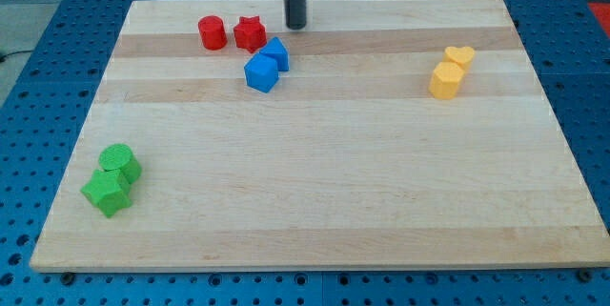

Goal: Place red star below the red circle

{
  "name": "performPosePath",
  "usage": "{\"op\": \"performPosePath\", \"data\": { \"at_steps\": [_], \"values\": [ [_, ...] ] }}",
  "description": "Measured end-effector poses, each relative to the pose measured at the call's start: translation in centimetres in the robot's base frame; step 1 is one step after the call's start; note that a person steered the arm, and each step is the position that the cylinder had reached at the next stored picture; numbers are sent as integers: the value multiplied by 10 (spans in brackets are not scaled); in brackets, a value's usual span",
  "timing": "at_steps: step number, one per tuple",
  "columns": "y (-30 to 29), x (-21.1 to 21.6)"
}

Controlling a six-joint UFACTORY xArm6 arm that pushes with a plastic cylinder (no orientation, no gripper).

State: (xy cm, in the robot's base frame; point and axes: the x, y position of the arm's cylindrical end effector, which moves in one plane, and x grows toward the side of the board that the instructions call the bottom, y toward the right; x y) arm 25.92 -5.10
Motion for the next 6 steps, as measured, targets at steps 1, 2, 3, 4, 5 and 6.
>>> {"op": "performPosePath", "data": {
  "at_steps": [1, 2, 3, 4, 5, 6],
  "values": [
    [-51, 12],
    [-87, 25],
    [-80, 58],
    [-97, 81],
    [-75, 116],
    [-68, 131]
  ]
}}
